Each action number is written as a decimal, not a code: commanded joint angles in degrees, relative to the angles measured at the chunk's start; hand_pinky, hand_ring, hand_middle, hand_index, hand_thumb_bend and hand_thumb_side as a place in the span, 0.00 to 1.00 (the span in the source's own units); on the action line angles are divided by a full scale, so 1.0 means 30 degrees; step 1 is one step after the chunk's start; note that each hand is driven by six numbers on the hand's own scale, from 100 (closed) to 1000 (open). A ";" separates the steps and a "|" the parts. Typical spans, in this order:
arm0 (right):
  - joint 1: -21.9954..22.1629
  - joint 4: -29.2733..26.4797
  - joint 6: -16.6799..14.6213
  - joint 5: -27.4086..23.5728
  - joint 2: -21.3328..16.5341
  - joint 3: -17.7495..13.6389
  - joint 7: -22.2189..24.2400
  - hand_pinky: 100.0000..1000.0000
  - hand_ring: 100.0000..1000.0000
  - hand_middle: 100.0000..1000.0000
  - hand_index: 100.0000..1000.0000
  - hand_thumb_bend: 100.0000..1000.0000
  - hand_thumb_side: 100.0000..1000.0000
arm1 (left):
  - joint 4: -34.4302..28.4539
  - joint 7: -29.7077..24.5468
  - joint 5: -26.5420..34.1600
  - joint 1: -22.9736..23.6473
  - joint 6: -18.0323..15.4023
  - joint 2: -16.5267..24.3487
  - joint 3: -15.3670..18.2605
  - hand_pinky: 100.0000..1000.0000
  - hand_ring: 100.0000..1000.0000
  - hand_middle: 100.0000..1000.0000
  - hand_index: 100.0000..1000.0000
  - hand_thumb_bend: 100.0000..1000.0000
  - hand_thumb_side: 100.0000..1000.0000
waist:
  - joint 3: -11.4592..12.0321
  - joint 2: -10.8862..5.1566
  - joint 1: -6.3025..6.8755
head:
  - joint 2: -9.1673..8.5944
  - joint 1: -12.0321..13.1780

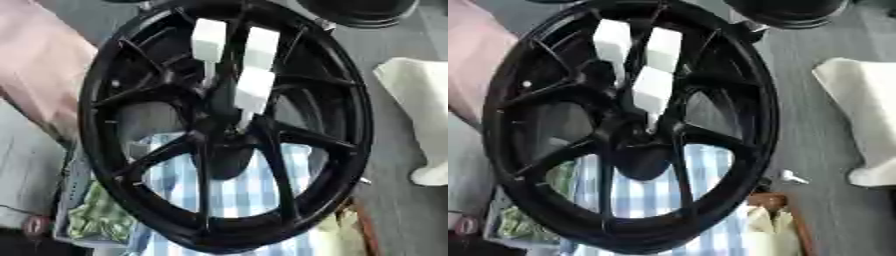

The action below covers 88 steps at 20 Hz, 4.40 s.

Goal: Pull the pin out of the wheel hub.

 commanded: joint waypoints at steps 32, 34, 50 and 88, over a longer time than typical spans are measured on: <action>-0.0149 0.0367 -0.0142 0.0487 -0.0962 0.0138 0.0399 0.80 0.75 0.64 0.71 0.00 0.30 | 0.2219 -2.6550 -1.5763 -0.8655 -0.0789 0.2550 -0.9024 0.86 0.84 0.79 0.89 0.59 0.42 | -0.0440 -0.0764 0.0718 | -0.0094 -0.0549; -0.0167 0.0375 -0.0144 0.0486 -0.0927 0.0159 0.0414 0.80 0.75 0.64 0.71 0.00 0.31 | 0.2730 -2.6551 -1.6087 -0.9212 -0.0812 0.2012 -0.9506 0.86 0.84 0.78 0.88 0.60 0.38 | -0.0470 -0.0772 0.0703 | -0.0367 -0.0693; -0.0407 0.0696 -0.0197 0.0513 -0.0610 0.0313 0.0516 0.79 0.75 0.64 0.71 0.00 0.31 | 0.6228 -2.6551 -1.7649 -1.2764 0.1312 -0.1955 -1.1579 0.85 0.82 0.74 0.83 0.61 0.34 | -0.0655 -0.0724 0.0640 | -0.0478 -0.0630; -0.1660 0.1239 -0.0470 0.0556 0.0273 0.0644 0.0530 0.79 0.74 0.64 0.71 0.00 0.34 | 0.9211 -2.6551 -1.7568 -1.5742 0.3197 -0.6130 -1.1427 0.83 0.83 0.76 0.86 0.55 0.31 | -0.2012 0.0100 0.0873 | -0.0830 0.0707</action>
